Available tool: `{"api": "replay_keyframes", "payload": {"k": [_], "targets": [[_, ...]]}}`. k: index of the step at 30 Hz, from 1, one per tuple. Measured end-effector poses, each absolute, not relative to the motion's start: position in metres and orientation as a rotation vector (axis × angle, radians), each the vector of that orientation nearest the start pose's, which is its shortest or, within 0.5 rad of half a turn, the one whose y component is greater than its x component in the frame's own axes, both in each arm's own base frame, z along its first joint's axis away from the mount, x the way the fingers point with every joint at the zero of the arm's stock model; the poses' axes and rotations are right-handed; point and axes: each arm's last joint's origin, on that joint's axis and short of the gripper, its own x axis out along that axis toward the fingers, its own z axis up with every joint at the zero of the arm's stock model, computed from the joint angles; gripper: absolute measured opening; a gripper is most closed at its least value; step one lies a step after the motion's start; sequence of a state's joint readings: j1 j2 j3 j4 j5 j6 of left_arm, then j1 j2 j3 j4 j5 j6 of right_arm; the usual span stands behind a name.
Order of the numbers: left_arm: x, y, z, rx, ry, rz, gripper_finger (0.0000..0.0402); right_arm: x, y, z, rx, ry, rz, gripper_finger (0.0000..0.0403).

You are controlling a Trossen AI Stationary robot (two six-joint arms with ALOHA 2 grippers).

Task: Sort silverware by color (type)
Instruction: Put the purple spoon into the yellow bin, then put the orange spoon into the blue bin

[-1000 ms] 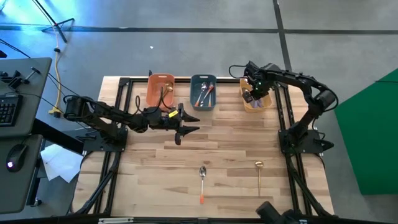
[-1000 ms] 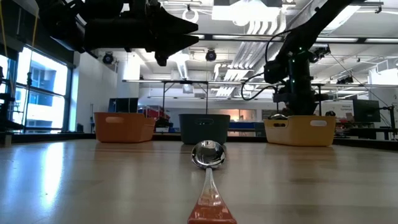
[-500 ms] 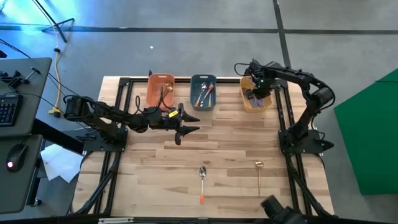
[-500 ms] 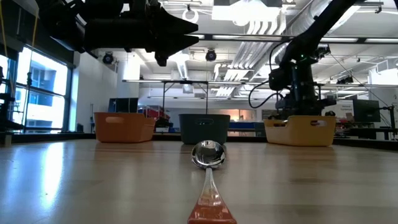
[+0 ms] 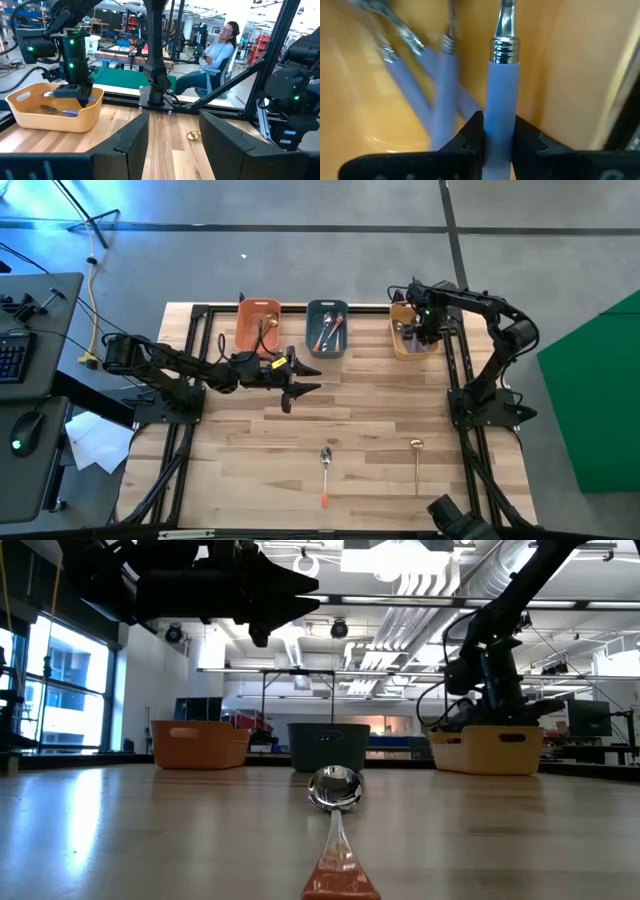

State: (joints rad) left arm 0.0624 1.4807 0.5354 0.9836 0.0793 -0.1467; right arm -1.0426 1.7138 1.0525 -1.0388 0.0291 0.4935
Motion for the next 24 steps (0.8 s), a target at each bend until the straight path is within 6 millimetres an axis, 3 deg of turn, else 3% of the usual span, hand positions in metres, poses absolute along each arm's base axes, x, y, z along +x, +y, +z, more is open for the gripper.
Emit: {"api": "replay_keyframes", "payload": {"k": [10,16,24], "targets": [[0.284,0.016,0.206,-0.144,-0.034,-0.019,0.0163,0.140,-0.240,0.167,1.193,1.342,-1.177,0.0055],[0.284,0.016,0.206,-0.143,-0.034,-0.019,0.0163,0.144,-0.244,0.167,1.156,1.287,-1.170,0.0103],[0.285,0.016,0.204,-0.141,-0.006,-0.016,0.0163,0.150,-0.243,0.172,1.048,1.346,-1.060,0.0154]]}}
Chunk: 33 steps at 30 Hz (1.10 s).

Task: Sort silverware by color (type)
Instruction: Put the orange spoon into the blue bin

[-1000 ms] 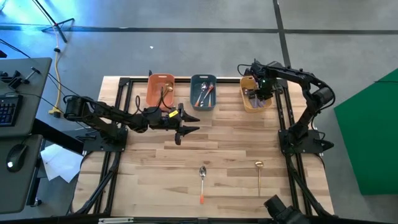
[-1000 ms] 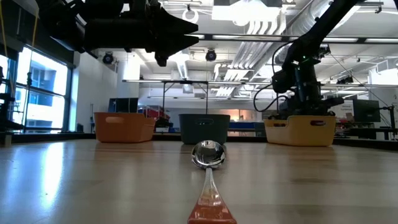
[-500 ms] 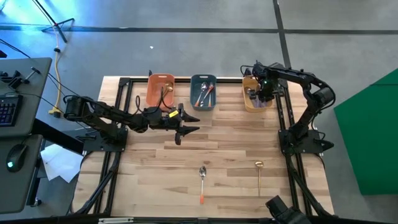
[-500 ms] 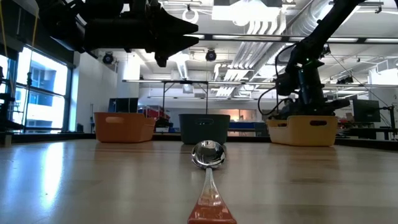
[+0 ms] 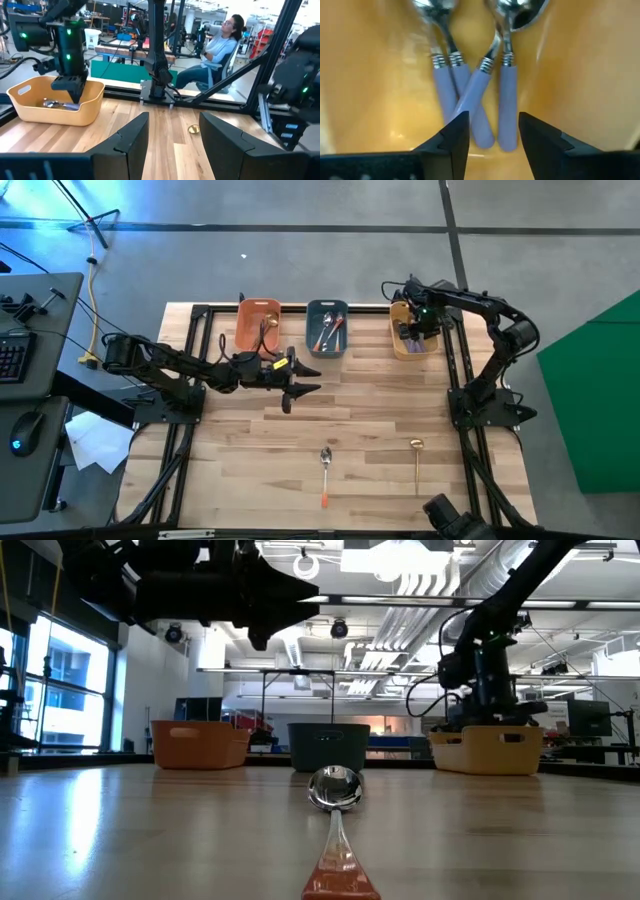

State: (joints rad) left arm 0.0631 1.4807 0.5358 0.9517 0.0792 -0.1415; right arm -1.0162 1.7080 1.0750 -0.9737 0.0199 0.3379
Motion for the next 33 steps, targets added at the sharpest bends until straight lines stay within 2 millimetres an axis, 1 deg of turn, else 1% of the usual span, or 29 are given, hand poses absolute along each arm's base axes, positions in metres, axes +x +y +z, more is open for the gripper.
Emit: {"api": "replay_keyframes", "payload": {"k": [3,7,9,11,13,16,20,22,24,26,29,33], "targets": [[0.285,0.014,0.202,-0.121,0.014,-0.019,0.0163,0.155,-0.241,0.188,0.980,1.360,-1.024,0.0154],[0.285,0.012,0.201,-0.119,0.021,-0.025,0.0163,0.161,-0.233,0.227,0.805,1.322,-1.042,0.0139],[0.285,0.011,0.200,-0.117,0.030,-0.023,0.0163,0.162,-0.223,0.245,0.710,1.286,-1.047,0.0129],[0.285,0.008,0.199,-0.101,0.046,-0.018,0.0163,0.163,-0.209,0.261,0.623,1.232,-1.030,0.0115],[0.287,0.003,0.197,-0.082,0.086,-0.009,0.0163,0.164,-0.191,0.269,0.554,1.179,-0.987,0.0099],[0.294,-0.006,0.198,-0.056,0.187,-0.020,0.0163,0.166,-0.161,0.270,0.488,1.082,-0.884,0.0073],[0.304,-0.021,0.201,-0.059,0.382,-0.060,0.0163,0.172,-0.120,0.260,0.432,0.923,-0.705,0.0043],[0.306,-0.029,0.198,-0.079,0.464,-0.075,0.0163,0.176,-0.101,0.256,0.401,0.829,-0.631,0.0036],[0.307,-0.037,0.191,-0.099,0.522,-0.090,0.0163,0.179,-0.085,0.252,0.375,0.741,-0.563,0.0035],[0.309,-0.044,0.182,-0.149,0.560,-0.093,0.0165,0.182,-0.073,0.248,0.354,0.659,-0.502,0.0037],[0.311,-0.052,0.168,-0.243,0.610,-0.092,0.0177,0.185,-0.059,0.243,0.326,0.571,-0.432,0.0041],[0.316,-0.064,0.149,-0.328,0.653,-0.124,0.0205,0.188,-0.053,0.238,0.289,0.520,-0.443,0.0044]]}}
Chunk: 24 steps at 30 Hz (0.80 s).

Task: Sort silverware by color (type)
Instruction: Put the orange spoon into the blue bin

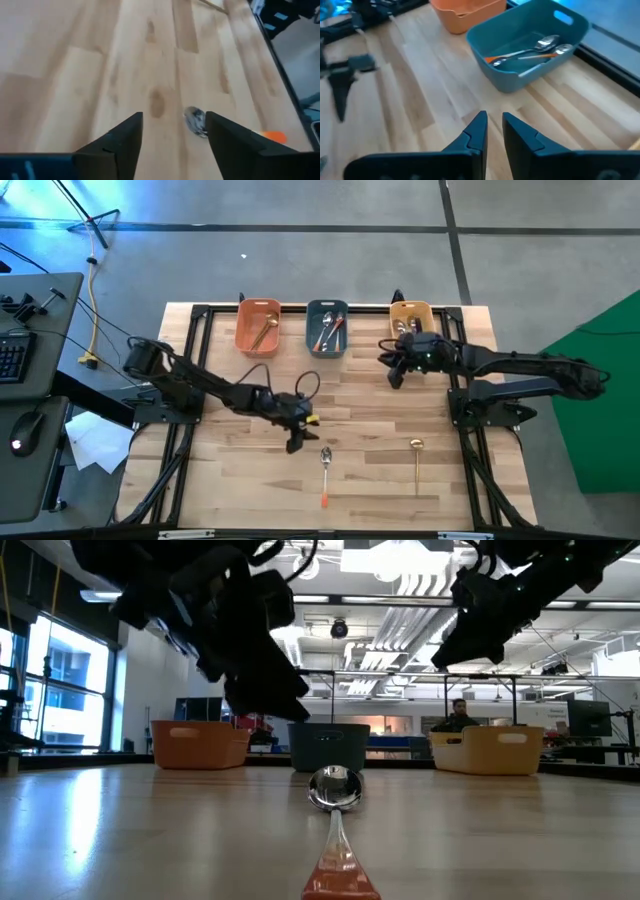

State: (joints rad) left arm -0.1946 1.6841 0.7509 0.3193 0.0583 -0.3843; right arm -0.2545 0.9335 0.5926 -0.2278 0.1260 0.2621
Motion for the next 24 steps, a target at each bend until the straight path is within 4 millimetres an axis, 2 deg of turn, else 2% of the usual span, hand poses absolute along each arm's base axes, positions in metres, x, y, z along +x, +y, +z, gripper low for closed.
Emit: {"api": "replay_keyframes", "payload": {"k": [5,11,19,24], "targets": [[0.327,-0.073,0.124,-0.365,0.673,-0.138,0.0230,0.189,-0.053,0.237,0.268,0.523,-0.490,0.0044],[0.350,-0.081,0.115,-0.395,0.700,-0.238,0.0226,0.189,-0.053,0.237,0.268,0.514,-0.490,0.0044],[0.369,-0.085,0.102,-0.416,0.804,-0.257,0.0199,0.190,-0.053,0.238,0.268,0.506,-0.490,0.0044],[0.369,-0.086,0.101,-0.383,0.821,-0.273,0.0158,0.190,-0.053,0.238,0.267,0.502,-0.490,0.0044]]}}
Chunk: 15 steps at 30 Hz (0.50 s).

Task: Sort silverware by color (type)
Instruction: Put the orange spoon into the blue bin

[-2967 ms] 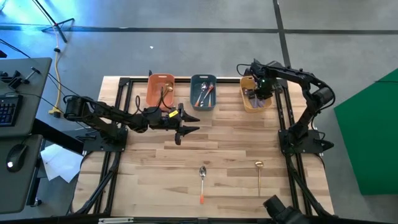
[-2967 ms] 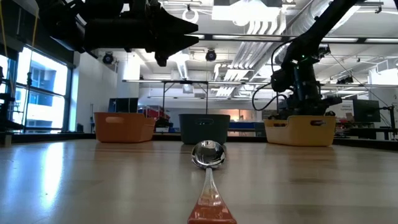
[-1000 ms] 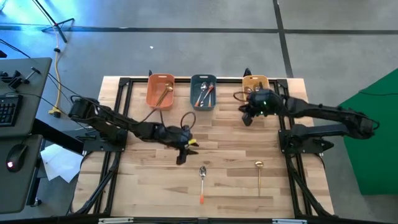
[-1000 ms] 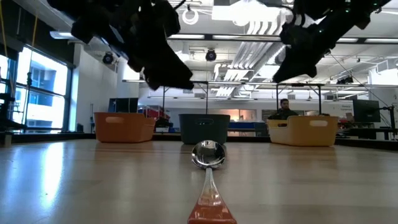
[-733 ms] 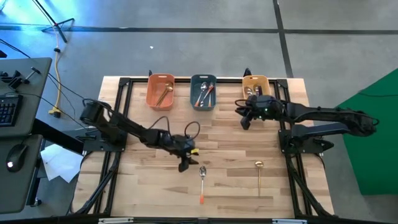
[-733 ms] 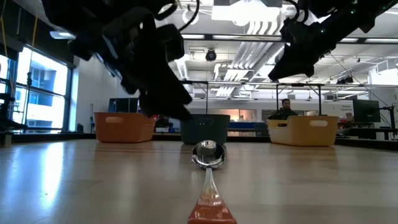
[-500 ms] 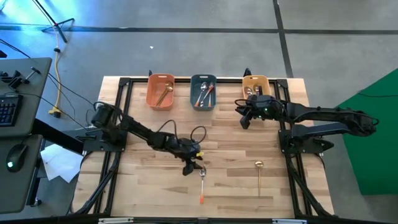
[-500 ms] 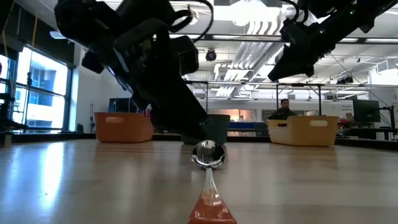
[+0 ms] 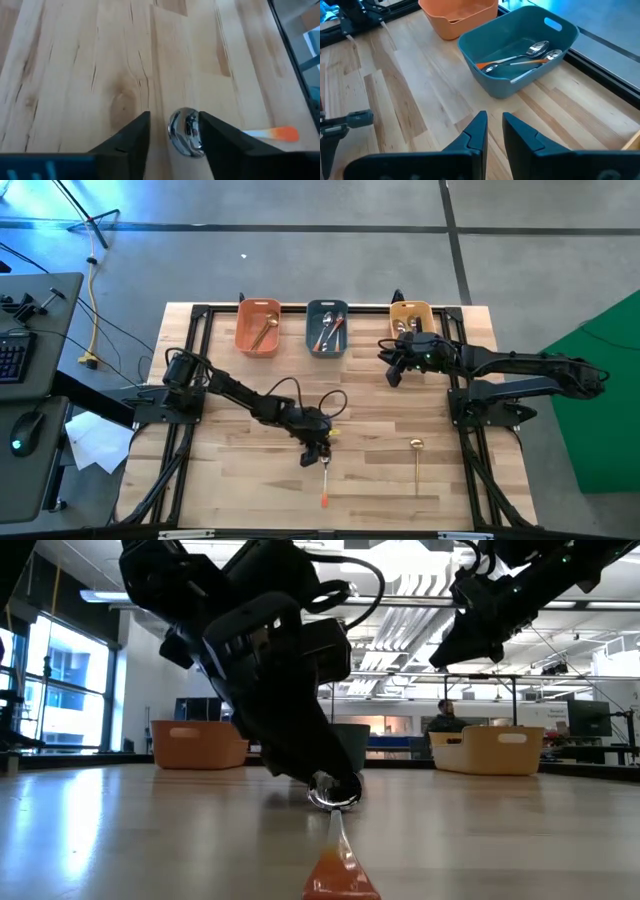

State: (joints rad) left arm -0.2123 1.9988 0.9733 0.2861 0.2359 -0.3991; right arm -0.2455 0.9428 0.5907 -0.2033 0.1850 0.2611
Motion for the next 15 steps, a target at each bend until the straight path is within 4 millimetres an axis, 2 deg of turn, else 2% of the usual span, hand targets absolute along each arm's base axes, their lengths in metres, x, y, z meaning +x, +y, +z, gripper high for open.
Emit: {"api": "replay_keyframes", "payload": {"k": [8,12,15], "targets": [[0.366,-0.087,0.102,-0.365,0.851,-0.321,0.0017,0.190,-0.053,0.239,0.260,0.497,-0.488,0.0044],[0.363,-0.077,0.121,-0.355,0.833,-0.313,0.0015,0.191,-0.053,0.239,0.259,0.492,-0.488,0.0044],[0.359,-0.061,0.148,-0.318,0.788,-0.253,0.0005,0.191,-0.053,0.240,0.255,0.486,-0.487,0.0044]]}}
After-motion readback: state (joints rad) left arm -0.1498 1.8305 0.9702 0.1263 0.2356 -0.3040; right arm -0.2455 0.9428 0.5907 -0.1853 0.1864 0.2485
